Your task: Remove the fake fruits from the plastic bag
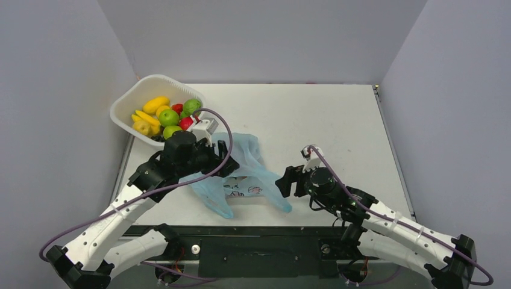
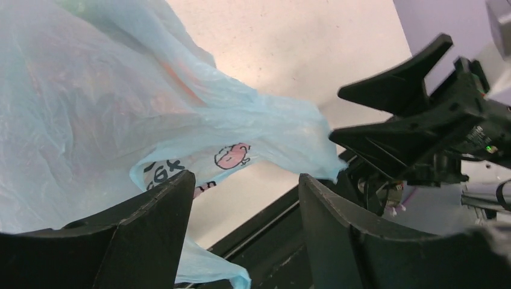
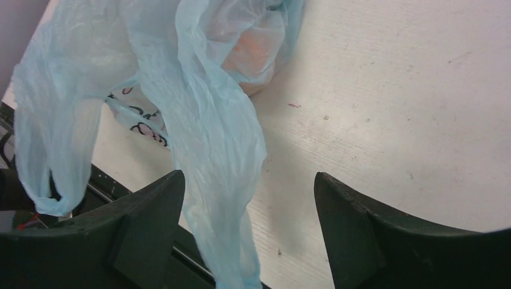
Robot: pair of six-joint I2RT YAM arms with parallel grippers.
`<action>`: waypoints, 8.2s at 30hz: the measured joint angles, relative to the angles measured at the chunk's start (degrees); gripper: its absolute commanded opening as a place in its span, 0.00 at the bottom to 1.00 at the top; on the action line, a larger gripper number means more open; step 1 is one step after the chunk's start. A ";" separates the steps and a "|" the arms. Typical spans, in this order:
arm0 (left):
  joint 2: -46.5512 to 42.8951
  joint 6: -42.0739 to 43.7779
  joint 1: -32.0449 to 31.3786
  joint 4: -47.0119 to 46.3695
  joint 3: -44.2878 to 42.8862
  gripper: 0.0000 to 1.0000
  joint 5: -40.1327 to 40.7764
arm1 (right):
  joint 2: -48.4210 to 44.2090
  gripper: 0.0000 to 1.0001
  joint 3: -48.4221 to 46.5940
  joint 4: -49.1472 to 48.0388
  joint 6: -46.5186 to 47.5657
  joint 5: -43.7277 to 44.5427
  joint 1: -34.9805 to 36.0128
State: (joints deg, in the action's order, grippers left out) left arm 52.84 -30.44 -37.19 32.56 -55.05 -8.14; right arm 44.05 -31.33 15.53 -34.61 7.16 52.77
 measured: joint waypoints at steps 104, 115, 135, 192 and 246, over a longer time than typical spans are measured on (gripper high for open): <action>-14.80 -10.91 15.96 -10.29 0.92 0.36 -36.92 | 4.72 0.00 -15.58 15.30 -1.70 9.55 12.41; 4.52 -7.39 -24.50 -15.30 3.50 0.35 -1.60 | -1.86 0.00 -12.98 17.53 -4.92 8.70 12.22; 36.00 -8.98 -20.90 -39.60 4.96 0.47 11.58 | -17.99 0.20 0.50 36.37 -26.60 11.13 12.94; 2.43 -8.15 -13.00 -25.20 23.39 0.00 13.75 | 19.45 0.00 -6.51 0.17 7.78 -6.93 4.07; 15.58 -13.09 -17.25 -42.58 20.35 0.42 2.73 | 15.32 0.74 -21.53 30.58 -27.30 18.71 8.09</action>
State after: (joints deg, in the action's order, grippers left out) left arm 68.42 -43.53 -54.43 -10.02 -34.70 -5.41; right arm 59.37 -52.86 46.11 -61.91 25.87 60.86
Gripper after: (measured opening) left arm 0.409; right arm 0.856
